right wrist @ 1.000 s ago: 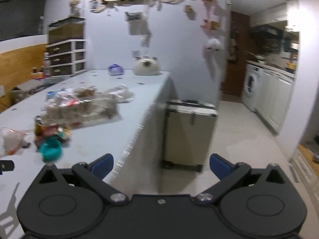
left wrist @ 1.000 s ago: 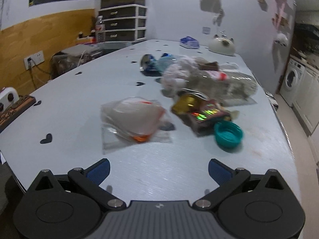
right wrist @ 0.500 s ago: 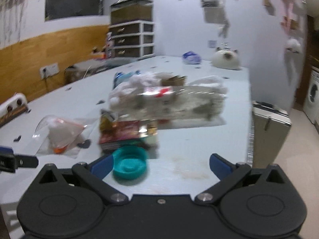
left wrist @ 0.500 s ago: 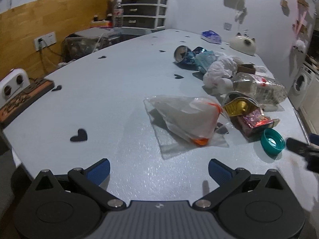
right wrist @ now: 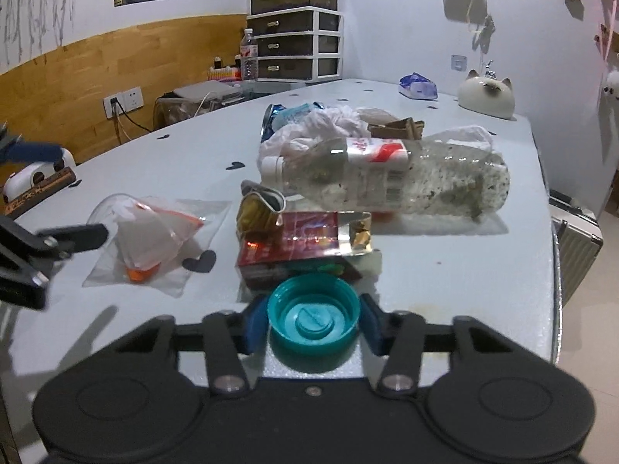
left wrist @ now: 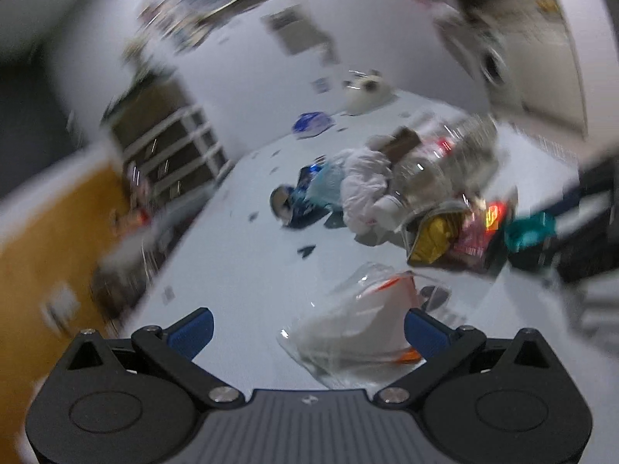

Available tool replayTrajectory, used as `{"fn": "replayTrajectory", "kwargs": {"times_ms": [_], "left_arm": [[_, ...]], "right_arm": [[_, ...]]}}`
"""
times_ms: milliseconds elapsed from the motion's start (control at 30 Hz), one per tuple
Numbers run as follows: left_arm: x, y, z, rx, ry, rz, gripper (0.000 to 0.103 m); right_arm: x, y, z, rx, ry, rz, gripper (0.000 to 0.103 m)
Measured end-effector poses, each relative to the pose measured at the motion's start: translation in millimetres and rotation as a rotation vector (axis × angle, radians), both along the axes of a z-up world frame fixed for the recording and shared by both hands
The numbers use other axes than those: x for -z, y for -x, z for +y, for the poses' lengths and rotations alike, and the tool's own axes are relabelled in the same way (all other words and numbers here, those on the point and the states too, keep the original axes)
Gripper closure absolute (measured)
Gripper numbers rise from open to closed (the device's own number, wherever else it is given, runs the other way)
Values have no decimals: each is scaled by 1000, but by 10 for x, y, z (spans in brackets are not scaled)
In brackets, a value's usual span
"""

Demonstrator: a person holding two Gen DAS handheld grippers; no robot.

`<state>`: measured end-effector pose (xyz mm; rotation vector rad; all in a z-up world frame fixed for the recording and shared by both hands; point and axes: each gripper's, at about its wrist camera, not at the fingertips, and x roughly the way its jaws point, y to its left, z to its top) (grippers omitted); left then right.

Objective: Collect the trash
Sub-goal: 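Grasp the teal bottle cap with the right tool while the left tool grasps the clear plastic bag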

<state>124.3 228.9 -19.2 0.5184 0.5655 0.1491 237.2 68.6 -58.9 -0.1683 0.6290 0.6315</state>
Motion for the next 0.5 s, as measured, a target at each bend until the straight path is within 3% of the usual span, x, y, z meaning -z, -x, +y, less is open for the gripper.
{"fn": "replayTrajectory", "kwargs": {"times_ms": [133,233,300,433,500], "left_arm": [[181,-130,-161,66,-221,42,1],[293,-225,-236,95,-350,71,18],[348,-291,-265,105,-387,91,34],[441,-393,-311,129,-430,134,55],[461,-429,-319,137,-402,160,79]], "right_arm": [[7,28,1,-10,0,-4,52],[5,59,-6,-15,3,-5,52],[4,79,-10,-22,7,-6,53],[0,112,-39,-31,5,-2,53],[-4,126,-61,-38,0,2,53]]}}
